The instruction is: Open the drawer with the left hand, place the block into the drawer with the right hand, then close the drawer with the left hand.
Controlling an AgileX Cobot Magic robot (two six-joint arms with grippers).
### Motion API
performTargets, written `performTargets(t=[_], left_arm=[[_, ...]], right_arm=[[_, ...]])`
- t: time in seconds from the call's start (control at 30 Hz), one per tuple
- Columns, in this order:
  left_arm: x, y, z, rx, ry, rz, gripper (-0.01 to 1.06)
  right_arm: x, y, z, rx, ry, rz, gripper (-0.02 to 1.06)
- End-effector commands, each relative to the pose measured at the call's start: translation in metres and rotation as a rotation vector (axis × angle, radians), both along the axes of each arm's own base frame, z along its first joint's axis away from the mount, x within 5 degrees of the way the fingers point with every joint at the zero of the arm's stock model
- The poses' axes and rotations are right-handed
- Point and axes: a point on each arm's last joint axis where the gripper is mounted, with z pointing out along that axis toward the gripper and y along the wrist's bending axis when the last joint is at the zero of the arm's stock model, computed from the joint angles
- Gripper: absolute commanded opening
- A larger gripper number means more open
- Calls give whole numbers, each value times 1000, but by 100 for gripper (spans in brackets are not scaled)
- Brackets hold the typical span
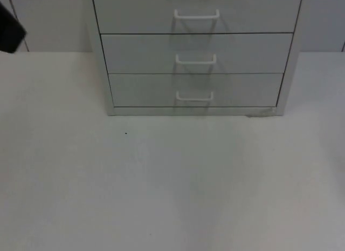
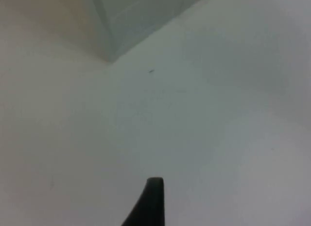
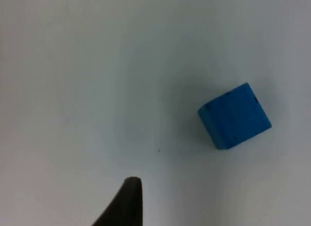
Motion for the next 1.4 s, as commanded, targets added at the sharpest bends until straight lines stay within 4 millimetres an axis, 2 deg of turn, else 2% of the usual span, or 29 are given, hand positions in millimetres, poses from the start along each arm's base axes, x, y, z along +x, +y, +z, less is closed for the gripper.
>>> performTargets(t=[0.0,0.03,0.07,0.1,0.2,0.23,0.3,0.37,0.43,0.47,0.53,0.63,0.67,0.77,0.87,1.0,1.13,1.23,1.27,1.37], left_arm=[[5,-15,-1,29,-7,-97,86],[8,-27,-5,60,-8,-164,86],[8,-27,-5,60,-8,-164,86],[9,-37,-10,93,-12,-227,86],[13,-82,-37,246,-44,-436,86],[13,-82,-37,246,-44,-436,86],[10,-110,-57,329,-43,-562,86],[10,-126,-71,381,-47,-626,86],[11,-145,-94,458,-44,-704,86],[11,-145,-94,458,-44,-704,86],[14,-156,-115,530,-38,-752,86],[21,-166,-144,604,-10,-797,76],[21,-166,-144,604,-10,-797,76],[30,-171,-166,665,-12,-832,65],[35,-174,-176,697,-48,-862,64],[50,-193,-194,672,-245,-949,64],[59,-200,-208,685,-345,-981,64],[79,-199,-235,680,-409,-971,64],[79,-199,-235,680,-409,-971,64],[99,-192,-255,697,-402,-915,64]], right_arm=[[2,-1,4,-8,-40,6,105],[4,-1,5,-8,-58,7,105],[4,-1,5,-8,-58,7,105],[4,-1,6,-7,-65,7,105],[7,-1,8,-6,-106,9,105],[7,-1,8,-6,-106,9,105],[9,-1,9,-5,-127,9,105],[9,-1,10,-5,-137,10,105],[9,-1,10,-5,-135,10,105],[9,-1,10,-5,-135,10,105],[9,-1,10,-3,-135,9,105],[9,0,9,13,-134,5,105],[9,0,9,13,-134,5,105],[9,1,9,22,-134,3,105],[9,1,9,22,-134,3,105],[9,1,9,22,-134,3,105],[9,1,9,22,-134,3,105],[9,1,10,22,-136,3,105],[9,1,10,22,-136,3,105],[10,1,10,22,-140,3,105]])
